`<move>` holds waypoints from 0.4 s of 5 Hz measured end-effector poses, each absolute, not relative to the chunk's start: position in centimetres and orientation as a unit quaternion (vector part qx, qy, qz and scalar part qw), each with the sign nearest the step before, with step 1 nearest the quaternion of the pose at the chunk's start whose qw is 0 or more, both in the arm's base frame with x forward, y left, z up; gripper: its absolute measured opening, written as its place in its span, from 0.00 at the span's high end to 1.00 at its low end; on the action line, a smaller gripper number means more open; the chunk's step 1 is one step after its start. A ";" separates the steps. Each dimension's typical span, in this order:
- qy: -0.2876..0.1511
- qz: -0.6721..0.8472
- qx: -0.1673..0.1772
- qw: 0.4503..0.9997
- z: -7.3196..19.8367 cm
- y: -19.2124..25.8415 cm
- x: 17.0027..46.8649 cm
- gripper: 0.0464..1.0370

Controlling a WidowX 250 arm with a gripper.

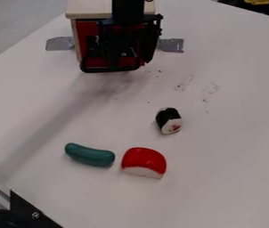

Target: Opened the drawer

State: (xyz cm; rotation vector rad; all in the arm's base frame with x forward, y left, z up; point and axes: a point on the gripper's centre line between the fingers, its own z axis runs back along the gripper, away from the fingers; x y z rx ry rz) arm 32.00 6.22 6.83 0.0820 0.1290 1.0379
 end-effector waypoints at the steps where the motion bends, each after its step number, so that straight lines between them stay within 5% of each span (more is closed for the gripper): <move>1: 0.053 0.463 0.029 0.884 6.4 5.8 30.7 0.04; 2: 0.037 0.493 0.024 0.869 6.7 5.7 30.0 0.04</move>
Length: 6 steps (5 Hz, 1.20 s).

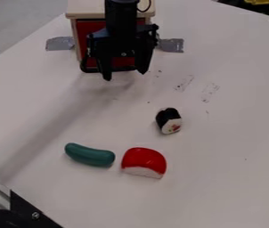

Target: Opened the drawer

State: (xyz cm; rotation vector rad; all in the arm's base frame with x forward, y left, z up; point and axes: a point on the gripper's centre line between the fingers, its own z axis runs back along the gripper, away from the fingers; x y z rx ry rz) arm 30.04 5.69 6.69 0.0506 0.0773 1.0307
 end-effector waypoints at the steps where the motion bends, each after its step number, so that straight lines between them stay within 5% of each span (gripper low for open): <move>1: 0.047 0.529 -0.001 0.848 6.7 4.8 30.1 0.04; 4: 0.080 0.603 -0.013 0.793 5.5 4.1 31.6 0.04; 6: -0.021 0.666 0.038 0.744 6.2 7.0 31.3 0.04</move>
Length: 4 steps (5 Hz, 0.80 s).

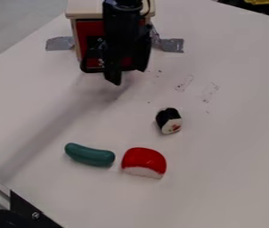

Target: Opened the drawer

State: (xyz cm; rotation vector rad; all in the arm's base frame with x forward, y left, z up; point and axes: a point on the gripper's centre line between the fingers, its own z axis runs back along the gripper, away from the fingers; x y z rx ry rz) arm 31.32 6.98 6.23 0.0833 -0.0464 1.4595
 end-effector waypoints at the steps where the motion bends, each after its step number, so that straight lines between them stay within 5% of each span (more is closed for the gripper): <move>1: -0.069 0.690 0.070 0.717 7.1 8.6 30.9 0.04; 4: -0.062 0.702 0.096 0.703 5.2 9.4 32.6 0.04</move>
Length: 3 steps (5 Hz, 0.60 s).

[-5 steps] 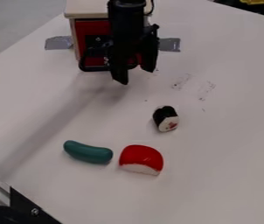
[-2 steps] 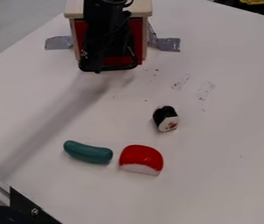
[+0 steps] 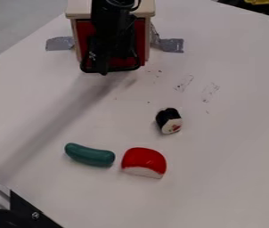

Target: Opened the drawer

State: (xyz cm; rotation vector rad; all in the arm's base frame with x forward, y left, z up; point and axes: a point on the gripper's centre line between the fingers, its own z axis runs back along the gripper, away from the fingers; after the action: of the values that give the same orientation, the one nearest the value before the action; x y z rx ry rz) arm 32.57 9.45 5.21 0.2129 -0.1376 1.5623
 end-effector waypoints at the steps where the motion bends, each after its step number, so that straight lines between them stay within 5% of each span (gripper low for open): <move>1: -0.037 0.705 0.114 0.699 3.0 9.6 33.6 0.04; 3: -0.014 0.721 0.120 0.682 2.1 10.4 35.0 0.07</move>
State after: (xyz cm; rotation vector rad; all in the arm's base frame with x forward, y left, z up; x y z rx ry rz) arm 35.04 10.38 2.05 0.2699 -0.0309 1.6183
